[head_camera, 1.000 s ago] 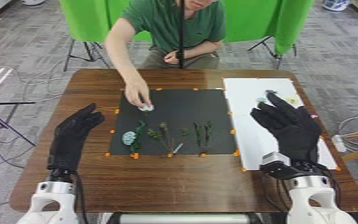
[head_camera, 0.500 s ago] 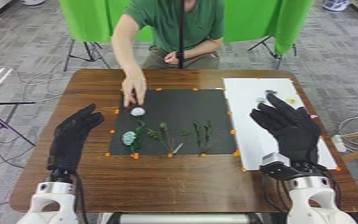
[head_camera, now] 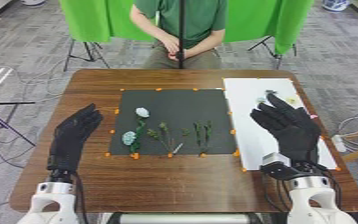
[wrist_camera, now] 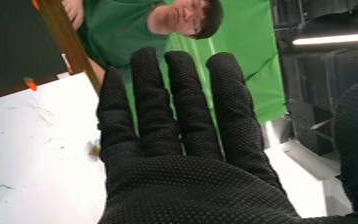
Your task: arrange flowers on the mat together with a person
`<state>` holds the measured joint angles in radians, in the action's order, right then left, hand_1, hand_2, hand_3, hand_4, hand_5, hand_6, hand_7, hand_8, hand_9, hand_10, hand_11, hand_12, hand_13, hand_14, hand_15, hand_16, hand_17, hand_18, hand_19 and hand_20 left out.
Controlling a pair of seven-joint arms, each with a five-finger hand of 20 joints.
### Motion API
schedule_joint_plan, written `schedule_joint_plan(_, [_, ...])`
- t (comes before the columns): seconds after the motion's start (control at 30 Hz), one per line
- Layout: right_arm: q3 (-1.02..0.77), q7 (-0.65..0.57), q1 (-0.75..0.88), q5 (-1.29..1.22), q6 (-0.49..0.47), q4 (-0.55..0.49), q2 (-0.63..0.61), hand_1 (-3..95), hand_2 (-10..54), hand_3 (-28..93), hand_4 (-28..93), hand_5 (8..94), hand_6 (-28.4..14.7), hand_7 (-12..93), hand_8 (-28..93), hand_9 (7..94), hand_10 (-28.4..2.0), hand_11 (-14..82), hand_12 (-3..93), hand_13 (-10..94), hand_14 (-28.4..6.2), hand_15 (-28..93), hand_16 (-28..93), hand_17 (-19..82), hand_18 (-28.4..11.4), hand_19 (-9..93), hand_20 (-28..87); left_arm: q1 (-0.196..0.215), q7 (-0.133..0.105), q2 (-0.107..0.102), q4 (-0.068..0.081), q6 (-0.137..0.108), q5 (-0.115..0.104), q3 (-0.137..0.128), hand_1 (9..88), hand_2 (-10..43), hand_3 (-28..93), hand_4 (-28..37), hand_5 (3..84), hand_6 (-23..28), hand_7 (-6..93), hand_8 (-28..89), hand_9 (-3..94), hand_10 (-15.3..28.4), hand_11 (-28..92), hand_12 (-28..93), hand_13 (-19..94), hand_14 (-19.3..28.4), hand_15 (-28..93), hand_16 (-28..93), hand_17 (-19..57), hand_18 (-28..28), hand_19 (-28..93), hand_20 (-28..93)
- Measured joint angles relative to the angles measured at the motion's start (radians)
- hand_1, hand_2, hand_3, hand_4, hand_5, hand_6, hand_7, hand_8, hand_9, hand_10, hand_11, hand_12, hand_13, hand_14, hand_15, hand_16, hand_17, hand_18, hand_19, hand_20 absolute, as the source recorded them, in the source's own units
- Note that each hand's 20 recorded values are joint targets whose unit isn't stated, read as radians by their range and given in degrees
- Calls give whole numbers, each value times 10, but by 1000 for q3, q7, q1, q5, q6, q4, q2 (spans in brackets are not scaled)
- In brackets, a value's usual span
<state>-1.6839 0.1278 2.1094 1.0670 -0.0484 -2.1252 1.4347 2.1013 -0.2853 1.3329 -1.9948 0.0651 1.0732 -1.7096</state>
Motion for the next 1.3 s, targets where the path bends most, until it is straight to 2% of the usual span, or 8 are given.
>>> schedule_joint_plan(0.2, [-26,10,-17,51,-1,7,-21,157,-32,763,-160,505,-2,123,-74,519,-149,70,182,439,-147,138,240,199,-167,199,353,2,-6,1,0,-1,-1,0,246,-71,677,-208,452,53,119,-47,415,128,160,155,335,181,153,53,62,155,139,181])
schedule_joint_plan(0.27, [-45,19,-37,146,12,14,-43,179,-46,764,-162,506,0,128,-78,516,-148,70,182,448,-145,141,241,206,-162,211,358,2,-8,1,0,-1,0,1,245,-72,679,-208,453,53,120,-47,417,129,161,156,337,182,155,53,60,153,134,181])
schedule_joint_plan(0.4, [-93,18,-107,431,72,40,-126,226,-84,758,-165,504,1,130,-82,504,-143,69,188,476,-140,149,249,211,-161,304,404,3,-9,1,0,-2,0,1,245,-72,679,-209,453,52,120,-48,422,130,163,155,338,182,159,53,56,151,126,181])
schedule_joint_plan(0.5, [-112,-45,-176,562,105,63,-213,244,-94,755,-167,499,-1,133,-82,500,-142,68,192,494,-132,154,262,211,-159,367,420,2,-9,0,0,-2,0,2,245,-72,679,-210,453,51,120,-48,423,130,164,155,339,182,159,51,54,150,123,181])
schedule_joint_plan(0.67, [-108,-197,-297,745,106,133,-355,264,-95,756,-180,501,1,139,-84,512,-142,84,201,529,-130,168,283,213,-163,436,435,2,-8,0,0,-2,1,3,245,-71,678,-210,453,52,119,-48,424,130,164,155,339,182,160,51,53,150,121,182])
schedule_joint_plan(0.77, [-100,-231,-354,923,40,195,-420,273,-95,758,-192,501,9,145,-87,533,-141,107,207,551,-126,199,290,220,-166,468,442,4,-8,-1,-2,-2,1,3,245,-71,677,-210,454,52,120,-48,424,130,164,154,339,182,160,51,52,150,120,182])
schedule_joint_plan(0.97, [-42,-251,-432,1206,-192,301,-519,280,-95,755,-211,508,21,156,-94,566,-137,139,219,583,-124,258,296,228,-173,507,451,8,-7,-2,-4,-2,1,2,246,-70,676,-210,452,51,120,-48,425,130,164,154,340,182,159,50,50,151,119,182])
schedule_joint_plan(1.3, [38,-279,-483,1585,-357,384,-554,273,-95,764,-234,508,22,149,-94,587,-138,151,225,619,-123,307,291,247,-185,542,459,11,-3,-2,-7,-1,2,-1,244,-71,678,-210,452,51,120,-48,425,131,164,154,339,183,161,51,46,151,118,181])
